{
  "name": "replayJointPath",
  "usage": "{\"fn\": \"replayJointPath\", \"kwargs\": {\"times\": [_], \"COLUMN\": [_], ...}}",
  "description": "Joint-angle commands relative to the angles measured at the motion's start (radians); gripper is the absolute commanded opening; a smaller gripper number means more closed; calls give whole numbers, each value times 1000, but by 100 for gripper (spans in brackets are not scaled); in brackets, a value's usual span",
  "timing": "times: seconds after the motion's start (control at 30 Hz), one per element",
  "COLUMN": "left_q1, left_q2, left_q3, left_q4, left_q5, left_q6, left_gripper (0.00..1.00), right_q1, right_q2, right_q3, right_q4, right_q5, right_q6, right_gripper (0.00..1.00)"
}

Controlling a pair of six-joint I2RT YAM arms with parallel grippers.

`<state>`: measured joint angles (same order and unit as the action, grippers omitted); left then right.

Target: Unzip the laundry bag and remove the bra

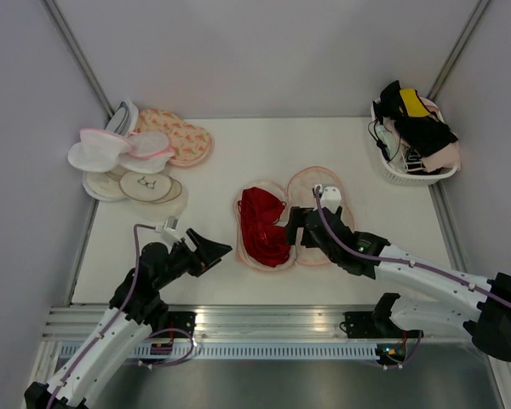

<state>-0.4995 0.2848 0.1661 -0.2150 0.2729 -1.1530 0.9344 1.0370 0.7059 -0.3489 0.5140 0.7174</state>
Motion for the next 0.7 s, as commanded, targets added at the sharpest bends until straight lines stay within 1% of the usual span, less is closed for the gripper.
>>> {"fn": "replayJointPath", "kwargs": {"times": [0.0, 0.03, 0.07, 0.1, 0.13, 0.17, 0.27, 0.33, 0.4, 0.43, 0.47, 0.53, 0.57, 0.63, 0.67], "left_q1": [-2, -2, -2, -2, -2, -2, -2, -2, -2, -2, -2, -2, -4, -2, -2], "left_q2": [-18, -21, -24, -29, -32, -32, -35, -36, -39, -41, -41, -41, -41, -36, -30], "left_q3": [47, 49, 50, 53, 59, 62, 75, 79, 82, 84, 84, 84, 84, 79, 79], "left_q4": [-41, -46, -53, -64, -70, -76, -92, -103, -109, -115, -119, -121, -121, -123, -121], "left_q5": [25, 26, 25, 25, 25, 20, 14, 9, 6, 6, 0, -6, -8, -11, -11], "left_q6": [49, 50, 52, 53, 55, 56, 65, 65, 68, 70, 72, 75, 75, 78, 76], "left_gripper": [88, 88, 88, 88, 88, 88, 88, 88, 88, 88, 88, 88, 88, 88, 88], "right_q1": [-48, -74, -132, -158, -178, -206, -230, -230, -235, -239, -240, -240, -240, -240, -240], "right_q2": [72, 125, 158, 193, 269, 306, 437, 509, 558, 569, 575, 581, 583, 594, 603], "right_q3": [6, 0, -3, 0, 7, 33, 99, 141, 158, 162, 161, 150, 144, 139, 141], "right_q4": [230, 310, 341, 384, 428, 445, 481, 481, 485, 499, 505, 524, 530, 525, 519], "right_q5": [-222, -338, -391, -431, -504, -544, -644, -663, -719, -742, -778, -813, -824, -844, -858], "right_q6": [-131, -131, -137, -144, -153, -160, -202, -228, -242, -243, -245, -242, -240, -243, -251], "right_gripper": [96, 95, 95, 93, 93, 92, 88, 86, 82, 80, 74, 68, 60, 53, 52]}}
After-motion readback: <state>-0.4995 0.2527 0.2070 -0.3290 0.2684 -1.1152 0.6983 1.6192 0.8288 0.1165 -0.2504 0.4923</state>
